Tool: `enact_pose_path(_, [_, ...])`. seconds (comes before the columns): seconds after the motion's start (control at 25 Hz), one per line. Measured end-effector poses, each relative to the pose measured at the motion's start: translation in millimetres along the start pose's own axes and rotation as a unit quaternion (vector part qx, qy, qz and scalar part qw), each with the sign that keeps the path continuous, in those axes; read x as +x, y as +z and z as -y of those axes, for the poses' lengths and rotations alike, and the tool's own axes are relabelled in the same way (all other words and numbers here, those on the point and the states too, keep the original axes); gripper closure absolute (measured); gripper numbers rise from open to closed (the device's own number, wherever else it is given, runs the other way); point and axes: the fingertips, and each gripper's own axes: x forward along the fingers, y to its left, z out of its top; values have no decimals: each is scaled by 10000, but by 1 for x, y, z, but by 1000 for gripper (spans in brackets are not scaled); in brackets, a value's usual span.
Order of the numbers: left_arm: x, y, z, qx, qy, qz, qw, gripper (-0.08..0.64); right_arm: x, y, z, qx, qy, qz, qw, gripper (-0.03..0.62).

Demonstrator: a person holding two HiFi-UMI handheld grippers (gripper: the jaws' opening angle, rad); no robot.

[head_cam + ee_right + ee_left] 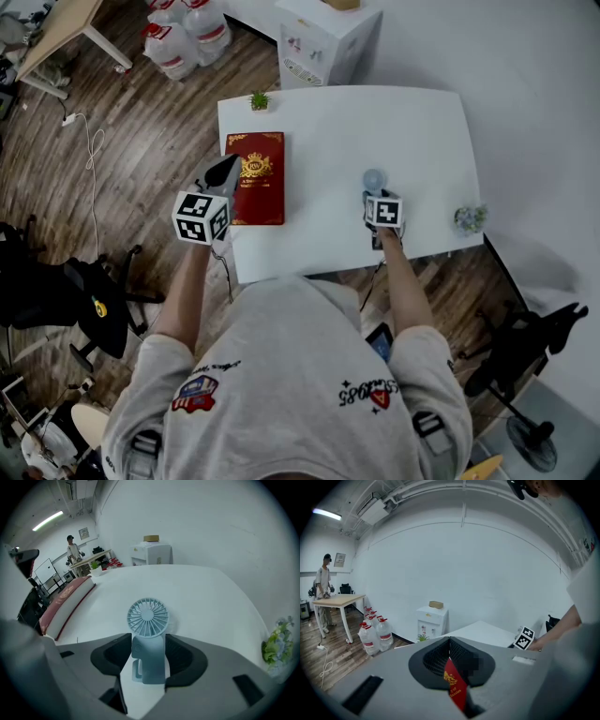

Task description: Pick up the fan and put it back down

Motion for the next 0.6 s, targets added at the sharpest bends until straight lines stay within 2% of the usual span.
enact_pose_path(0.16, [1, 0, 4, 5, -42, 15, 10000, 556, -10, 5, 0, 183, 70, 175, 9997, 353])
enact_pose_path(0.32, [6, 5, 7, 31, -110, 58, 9999, 555, -33, 29, 3, 250, 85, 756, 9968, 381])
enact_pose_path(0.52, [13, 16, 16, 104, -240, 157, 9995, 556, -74, 66, 13, 421, 17, 1646, 9855, 587])
enact_pose_path(0.6, [17, 20, 21, 123, -295, 202, 9993, 555, -92, 80, 14, 556, 95, 1975, 9787, 589])
